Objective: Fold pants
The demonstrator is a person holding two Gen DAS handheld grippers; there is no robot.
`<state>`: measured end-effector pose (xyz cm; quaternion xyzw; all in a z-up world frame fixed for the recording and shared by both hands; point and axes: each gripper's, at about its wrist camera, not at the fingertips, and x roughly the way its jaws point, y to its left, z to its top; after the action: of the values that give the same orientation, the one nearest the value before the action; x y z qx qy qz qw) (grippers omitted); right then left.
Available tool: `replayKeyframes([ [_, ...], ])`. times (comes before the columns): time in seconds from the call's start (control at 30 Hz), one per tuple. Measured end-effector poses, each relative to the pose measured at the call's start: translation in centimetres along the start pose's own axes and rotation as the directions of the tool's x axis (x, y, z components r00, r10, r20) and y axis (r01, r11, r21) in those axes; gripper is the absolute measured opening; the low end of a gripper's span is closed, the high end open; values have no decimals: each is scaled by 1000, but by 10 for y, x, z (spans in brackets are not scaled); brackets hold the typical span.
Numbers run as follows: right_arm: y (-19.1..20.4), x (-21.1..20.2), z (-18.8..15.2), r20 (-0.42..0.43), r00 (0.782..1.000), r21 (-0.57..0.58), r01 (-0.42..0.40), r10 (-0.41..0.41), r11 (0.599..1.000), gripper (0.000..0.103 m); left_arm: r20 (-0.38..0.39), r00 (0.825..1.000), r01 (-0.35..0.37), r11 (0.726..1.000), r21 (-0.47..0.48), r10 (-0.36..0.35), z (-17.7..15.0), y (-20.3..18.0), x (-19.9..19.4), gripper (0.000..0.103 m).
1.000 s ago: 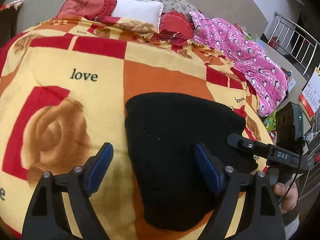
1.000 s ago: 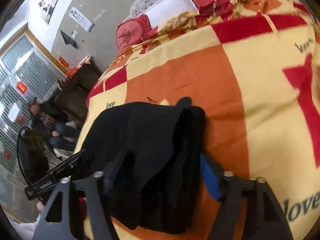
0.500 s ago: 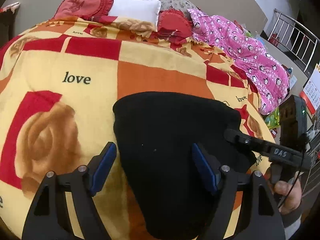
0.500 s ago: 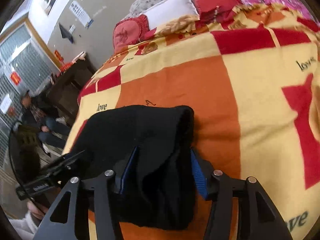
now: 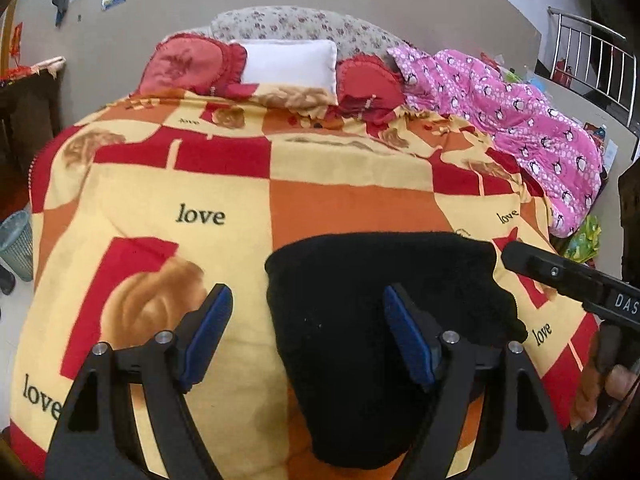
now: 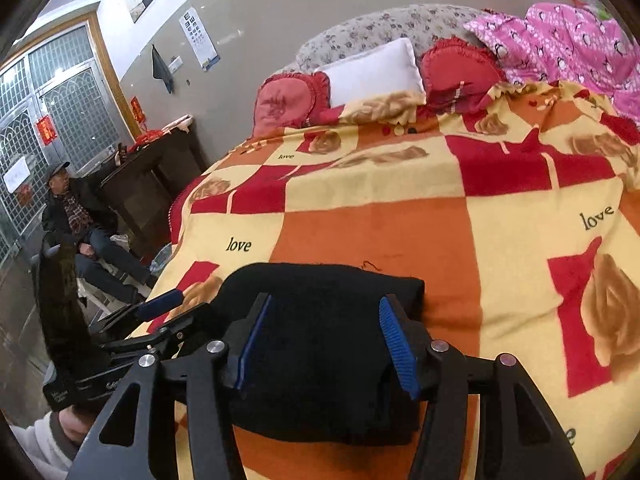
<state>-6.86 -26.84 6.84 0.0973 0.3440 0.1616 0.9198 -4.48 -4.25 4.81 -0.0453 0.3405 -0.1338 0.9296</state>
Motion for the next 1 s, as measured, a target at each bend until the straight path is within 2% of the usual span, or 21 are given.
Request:
replayKeyframes([
  [0.03,2,0,0,6,1000,-6,9,-9,1000,59,7,1000,1,1000,-2,-1,0,0,-2,79],
  [0.1,8,1,0,19,999,-19,33,-32,999,68,9,1000,-8,1000,-9,8,1,-1,-4,83],
  [0.3,17,-2,-1,46,999,-26,30,-29,999,77,16,999,-51,999,-2,51,3,-3,-9,84],
  [0.43,16,-2,-3,32,999,-28,24,-23,999,81,18,998,-55,999,3,54,2,-4,-13,84],
  [0.5,10,-3,-4,21,999,-17,43,-43,999,84,-9,1000,-21,1000,-10,21,0,-1,-11,84],
  [0.57,-3,-3,-4,8,997,15,71,-71,997,91,-47,998,29,999,-46,-31,-3,3,-6,89],
  [0.67,-28,11,-8,-60,995,69,81,-77,994,92,-110,990,74,990,-120,-87,-9,10,8,89],
  [0.73,-45,23,-14,-102,993,114,66,-54,991,92,-155,982,83,982,-172,-110,-13,15,19,89],
  [0.8,-57,37,-20,-137,991,161,20,2,987,92,-180,975,98,975,-197,-134,-15,16,28,89],
  [0.83,-61,43,-23,-145,989,176,-3,29,984,92,-182,973,107,974,-199,-144,-16,15,30,90],
  [0.9,-65,55,-27,-154,984,208,-60,94,976,84,-201,962,146,970,-197,-186,-17,9,37,90],
  [0.93,-63,55,-27,-133,987,192,-61,88,979,75,-212,954,170,966,-196,-211,-17,5,41,90],
  [0.97,-60,57,-26,-131,985,173,-86,109,981,55,-220,948,188,962,-196,-230,-18,3,44,90],
  [1.0,-60,58,-25,-137,983,183,-97,123,978,54,-227,940,210,958,-195,-253,-18,-1,48,89],
])
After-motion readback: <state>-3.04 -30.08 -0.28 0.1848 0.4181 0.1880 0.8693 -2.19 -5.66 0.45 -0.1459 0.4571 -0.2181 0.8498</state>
